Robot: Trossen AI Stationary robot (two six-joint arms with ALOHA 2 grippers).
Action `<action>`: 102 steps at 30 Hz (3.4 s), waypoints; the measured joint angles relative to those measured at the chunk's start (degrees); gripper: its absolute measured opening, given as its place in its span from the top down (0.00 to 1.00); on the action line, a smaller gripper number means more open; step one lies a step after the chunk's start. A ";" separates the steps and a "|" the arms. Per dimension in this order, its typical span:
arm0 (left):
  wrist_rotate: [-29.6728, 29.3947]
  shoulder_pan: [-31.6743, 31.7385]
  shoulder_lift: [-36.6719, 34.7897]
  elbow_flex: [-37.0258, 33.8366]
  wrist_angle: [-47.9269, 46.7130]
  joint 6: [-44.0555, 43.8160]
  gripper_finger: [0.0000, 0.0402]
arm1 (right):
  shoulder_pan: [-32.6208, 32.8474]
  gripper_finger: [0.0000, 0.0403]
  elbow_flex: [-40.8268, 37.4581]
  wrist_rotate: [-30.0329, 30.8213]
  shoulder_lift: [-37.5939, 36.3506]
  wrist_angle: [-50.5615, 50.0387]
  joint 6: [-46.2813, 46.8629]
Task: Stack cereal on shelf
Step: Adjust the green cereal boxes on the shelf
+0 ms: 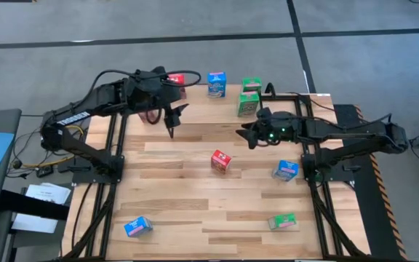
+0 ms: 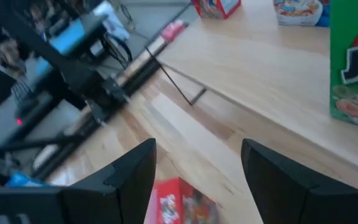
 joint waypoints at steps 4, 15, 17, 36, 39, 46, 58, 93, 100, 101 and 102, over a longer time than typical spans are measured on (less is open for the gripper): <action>3.14 1.20 -1.85 0.00 -0.56 0.10 0.29 | 1.17 0.35 0.00 2.61 -0.04 8.35 1.12; 3.61 3.84 -4.27 0.00 -4.11 2.71 0.29 | -6.46 0.35 9.06 8.65 -0.15 11.85 -7.17; 3.61 3.92 -4.70 0.00 -4.43 2.70 0.29 | -9.24 0.35 11.22 8.94 -0.16 10.65 -7.38; 5.24 4.09 -6.53 -0.02 -10.23 1.19 0.29 | -30.70 0.35 17.88 7.47 0.02 -18.31 10.57; 5.49 4.09 -6.53 -0.02 -10.42 1.17 0.29 | -31.55 0.35 17.88 7.15 0.08 -19.93 12.31; 6.71 4.09 -6.50 -0.02 -10.44 0.99 0.29 | -31.61 0.35 17.90 5.82 1.60 -21.81 14.25; 6.85 4.09 -6.50 -0.02 -11.12 -0.34 0.29 | -31.63 0.35 17.88 5.90 6.81 -26.39 13.67; 6.76 4.09 -6.48 -0.02 -11.03 -1.15 0.29 | -30.72 0.35 17.88 4.72 7.91 -25.40 10.79; 6.76 4.09 -6.48 -0.02 -11.02 -1.16 0.29 | -30.76 0.35 17.88 4.57 7.89 -26.70 10.64; 6.76 4.09 -6.48 -0.02 -11.03 -1.17 0.29 | -30.76 0.35 17.88 4.56 7.89 -27.43 10.66; 6.76 4.09 -6.48 -0.02 -11.03 -1.18 0.29 | -30.76 0.35 17.88 4.57 7.89 -27.88 10.66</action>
